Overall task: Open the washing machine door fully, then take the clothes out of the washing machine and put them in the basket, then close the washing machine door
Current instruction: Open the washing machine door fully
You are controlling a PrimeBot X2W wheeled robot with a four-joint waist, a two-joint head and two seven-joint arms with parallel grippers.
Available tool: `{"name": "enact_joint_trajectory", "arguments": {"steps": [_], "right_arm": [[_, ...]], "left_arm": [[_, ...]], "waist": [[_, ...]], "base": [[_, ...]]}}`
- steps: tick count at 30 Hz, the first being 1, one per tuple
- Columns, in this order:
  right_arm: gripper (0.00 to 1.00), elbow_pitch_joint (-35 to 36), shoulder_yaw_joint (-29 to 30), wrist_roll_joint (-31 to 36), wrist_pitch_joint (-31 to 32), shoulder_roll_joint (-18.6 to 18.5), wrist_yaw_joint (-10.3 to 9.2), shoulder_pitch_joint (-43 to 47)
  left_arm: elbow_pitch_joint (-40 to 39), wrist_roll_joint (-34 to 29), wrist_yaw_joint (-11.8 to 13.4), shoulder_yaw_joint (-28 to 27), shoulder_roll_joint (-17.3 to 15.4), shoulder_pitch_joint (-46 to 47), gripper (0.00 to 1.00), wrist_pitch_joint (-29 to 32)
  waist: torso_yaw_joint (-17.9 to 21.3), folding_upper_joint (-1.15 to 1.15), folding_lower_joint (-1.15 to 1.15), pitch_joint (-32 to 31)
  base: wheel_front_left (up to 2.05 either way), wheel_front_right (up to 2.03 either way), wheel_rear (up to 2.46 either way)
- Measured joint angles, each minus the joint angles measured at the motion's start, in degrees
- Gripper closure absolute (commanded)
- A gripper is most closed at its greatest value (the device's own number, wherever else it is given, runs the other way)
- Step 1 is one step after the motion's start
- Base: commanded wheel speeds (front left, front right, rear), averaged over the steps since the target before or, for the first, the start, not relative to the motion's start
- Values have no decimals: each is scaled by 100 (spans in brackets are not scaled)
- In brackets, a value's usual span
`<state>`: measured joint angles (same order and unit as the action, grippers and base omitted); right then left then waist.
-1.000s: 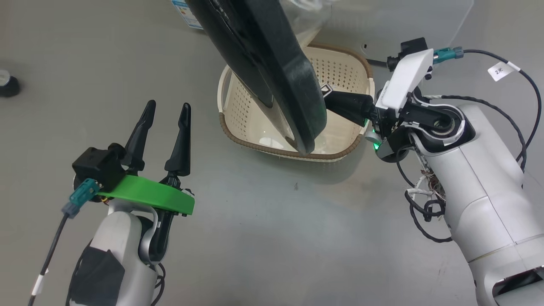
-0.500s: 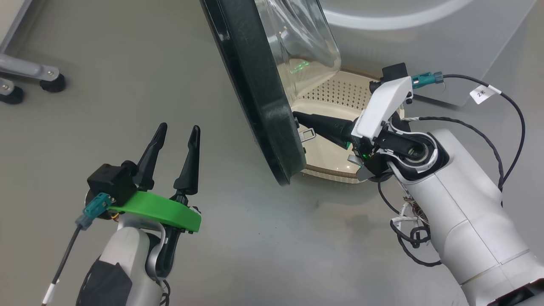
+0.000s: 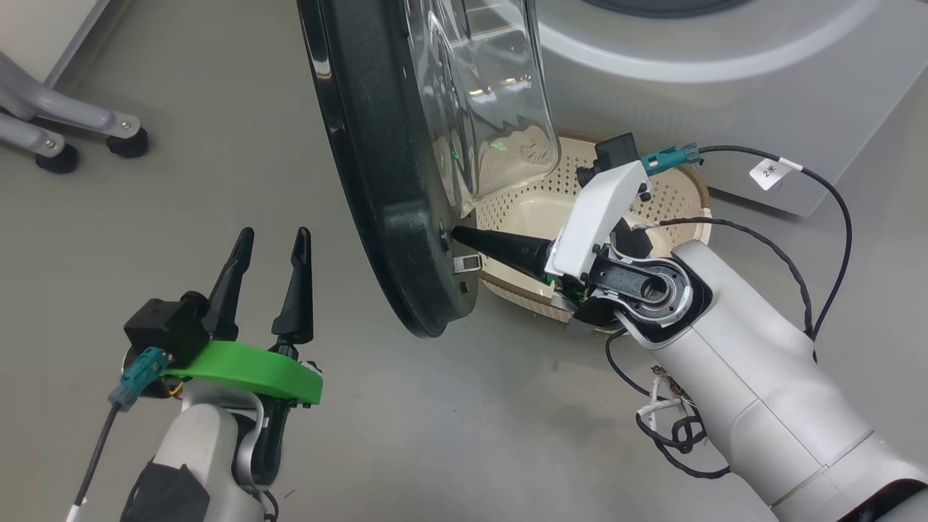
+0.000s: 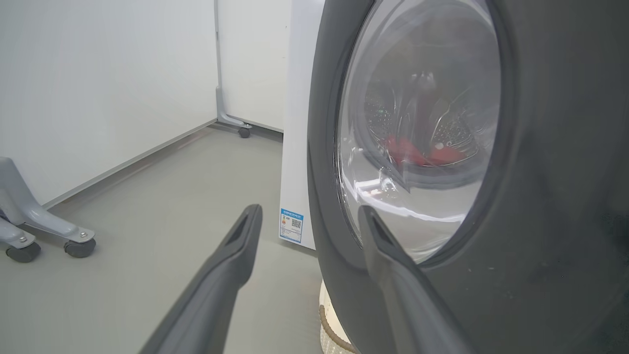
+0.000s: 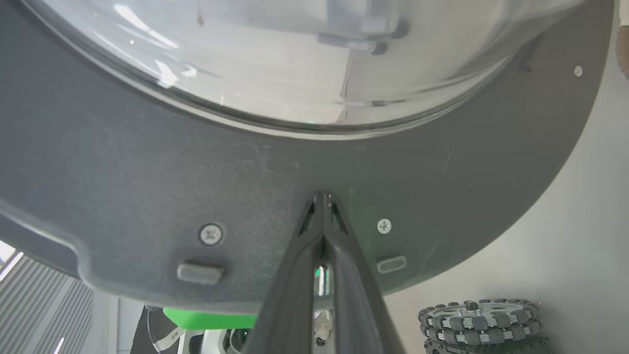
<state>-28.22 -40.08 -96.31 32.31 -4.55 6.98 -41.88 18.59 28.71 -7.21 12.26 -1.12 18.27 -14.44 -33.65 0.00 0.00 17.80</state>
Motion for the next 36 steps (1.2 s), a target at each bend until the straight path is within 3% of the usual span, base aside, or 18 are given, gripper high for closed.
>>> {"name": "enact_joint_trajectory", "arguments": {"steps": [12,24,36], "right_arm": [[100,4,-264,-76,-650,-3,0,-128],[100,22,211,-75,-1355,13,0,15],[100,216,480,-69,-1814,35,0,474]], "left_arm": [[-15,-10,1,-34,0,-97,0,0],[118,-194,0,23,0,-99,0,0],[126,-276,0,-180,-23,-194,0,0]], "waist": [[0,0,0,-82],[100,0,0,-361],[460,0,0,-517]], "base": [[0,0,0],[0,0,0],[0,0,0]]}}
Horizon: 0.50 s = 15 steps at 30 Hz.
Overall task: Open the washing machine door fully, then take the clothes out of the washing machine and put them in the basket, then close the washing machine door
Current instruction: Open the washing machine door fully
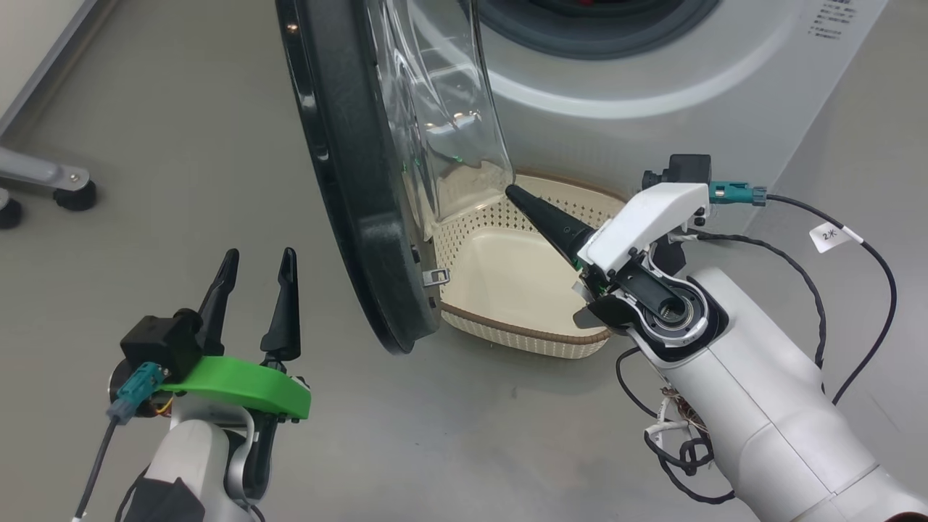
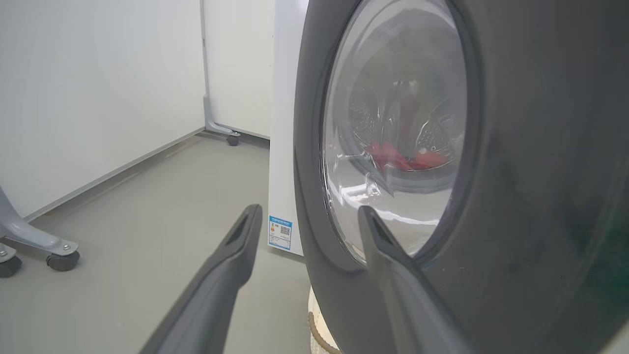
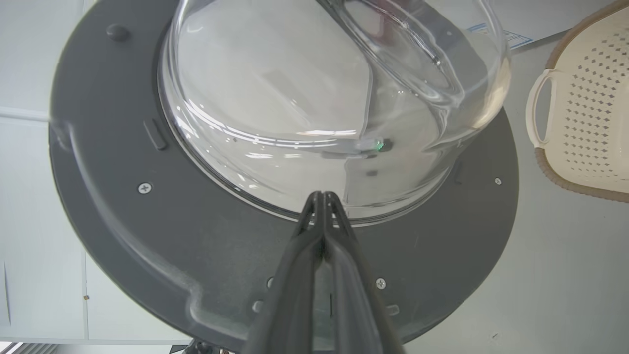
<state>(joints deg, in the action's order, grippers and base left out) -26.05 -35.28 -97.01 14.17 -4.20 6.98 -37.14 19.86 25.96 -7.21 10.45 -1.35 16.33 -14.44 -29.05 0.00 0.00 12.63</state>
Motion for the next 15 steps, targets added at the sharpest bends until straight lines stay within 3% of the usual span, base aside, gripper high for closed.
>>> {"name": "enact_joint_trajectory", "arguments": {"steps": [1,2,4,5,15], "right_arm": [[100,20,29,-1,-22,-1,0,40],[91,42,48,1,-71,-3,0,85],[20,68,103,24,-158,-10,0,178],[0,77,130,35,-213,-20,0,224],[0,175,163,1027,-1112,-456,0,342]], "left_arm": [[1,-19,1,-22,-11,-1,0,0],[2,-37,0,-43,-21,-3,0,0],[4,-37,0,-73,-32,-16,0,0],[4,-37,0,-91,-36,-26,0,0],[10,-65,0,-121,-57,-57,0,0]], "waist": [[30,0,0,-11],[60,0,0,-23],[117,0,0,-49],[146,0,0,-62],[334,0,0,-120]], "base": [[0,0,0],[0,0,0],[0,0,0],[0,0,0],[0,0,0]]}}
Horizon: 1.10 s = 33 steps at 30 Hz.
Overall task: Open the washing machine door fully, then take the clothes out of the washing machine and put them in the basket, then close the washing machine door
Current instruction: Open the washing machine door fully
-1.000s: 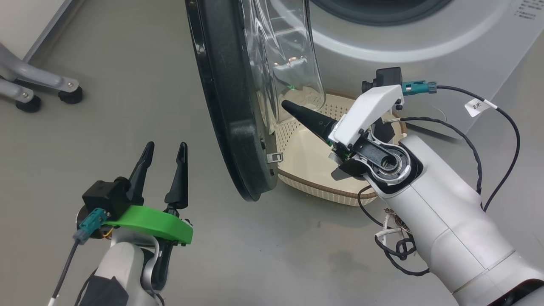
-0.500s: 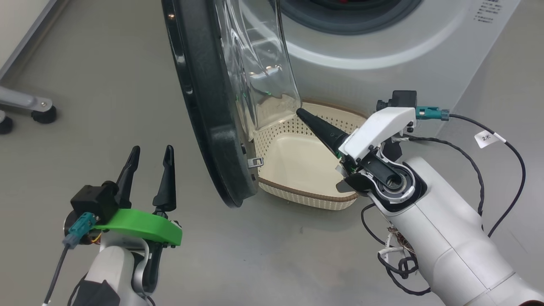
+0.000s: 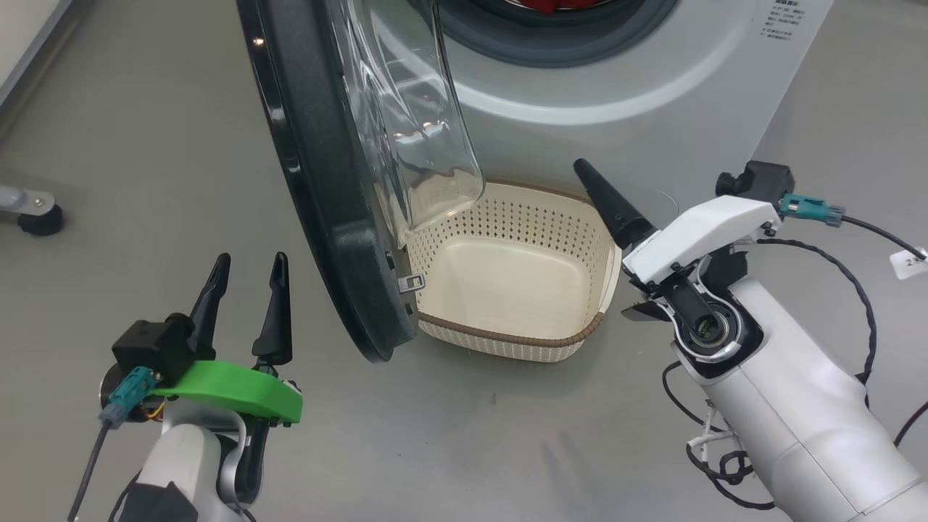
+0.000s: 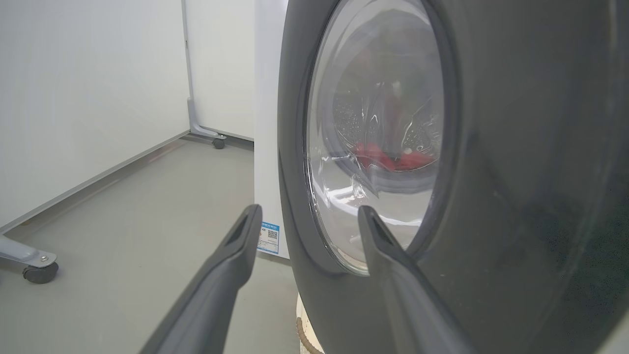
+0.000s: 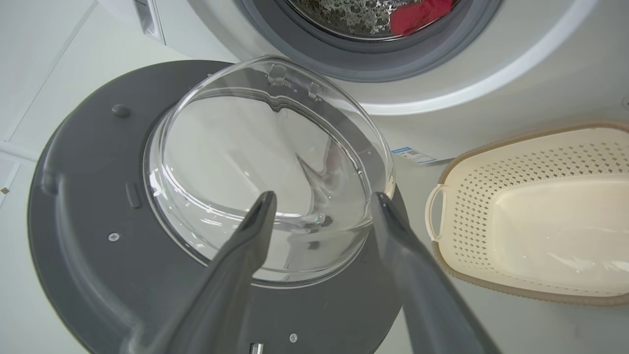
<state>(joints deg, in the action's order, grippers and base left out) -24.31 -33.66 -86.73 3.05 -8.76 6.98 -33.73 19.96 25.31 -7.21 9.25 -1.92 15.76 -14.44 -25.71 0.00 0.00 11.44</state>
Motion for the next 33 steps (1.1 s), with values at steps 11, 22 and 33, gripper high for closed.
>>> {"name": "enact_joint_trajectory", "arguments": {"steps": [11,22,33], "right_arm": [[0,-342,-218,1973,-1668,-567,-1,-26],[0,-502,-360,3811,-1828,-772,-853,-139],[0,226,15,5462,-1792,-660,-1374,119]], "left_arm": [[16,-19,0,-90,0,-3,0,0],[29,-21,0,-155,1,-72,0,0],[21,-71,0,-238,2,-115,0,0]], "waist": [[48,0,0,-18],[50,0,0,-66],[51,0,0,-71]], "base": [[0,0,0],[0,0,0],[0,0,0]]}}
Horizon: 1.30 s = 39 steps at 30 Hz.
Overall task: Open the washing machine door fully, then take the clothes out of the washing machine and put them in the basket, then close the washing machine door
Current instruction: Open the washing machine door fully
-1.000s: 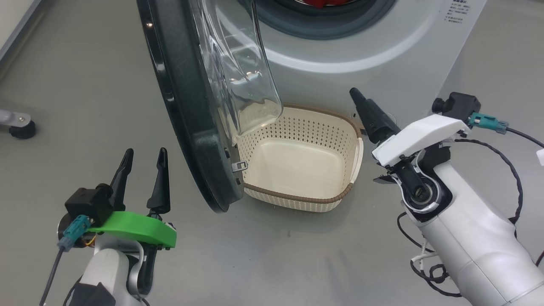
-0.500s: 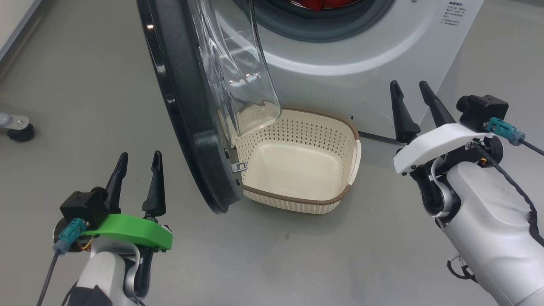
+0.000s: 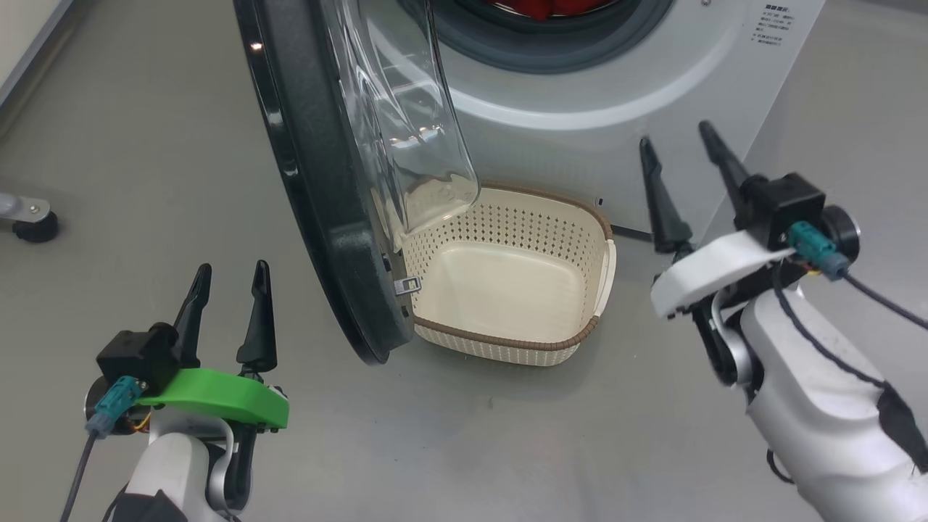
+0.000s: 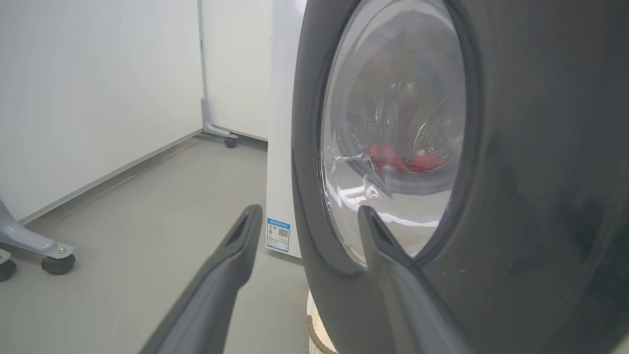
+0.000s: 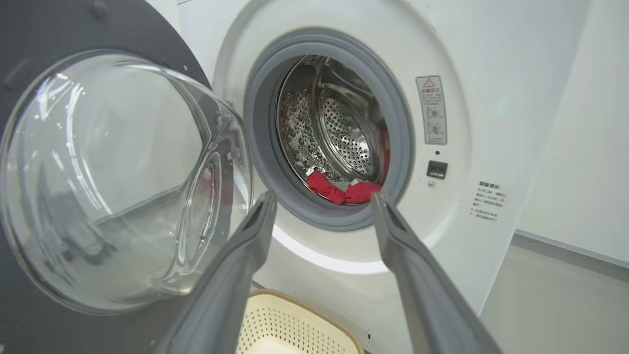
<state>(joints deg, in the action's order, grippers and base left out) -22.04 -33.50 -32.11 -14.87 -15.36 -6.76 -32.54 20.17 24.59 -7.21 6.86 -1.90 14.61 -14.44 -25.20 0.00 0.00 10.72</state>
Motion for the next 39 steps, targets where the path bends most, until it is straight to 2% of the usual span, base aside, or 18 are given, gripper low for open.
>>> {"name": "enact_joint_trajectory", "arguments": {"steps": [9,25,39], "right_arm": [[0,37,249,445,1,194,-45,741],[0,-186,804,1039,1,468,-45,1303],[0,-215,1161,1405,1,749,-45,1434]], "left_arm": [[-7,-67,0,-52,1,-8,0,0],[-16,-124,0,-74,4,-62,0,0],[-16,-168,0,-65,5,-135,0,0]], "waist": [[4,0,0,-9],[24,0,0,-75],[24,0,0,-135]], "base": [[0,0,0],[0,0,0],[0,0,0]]}}
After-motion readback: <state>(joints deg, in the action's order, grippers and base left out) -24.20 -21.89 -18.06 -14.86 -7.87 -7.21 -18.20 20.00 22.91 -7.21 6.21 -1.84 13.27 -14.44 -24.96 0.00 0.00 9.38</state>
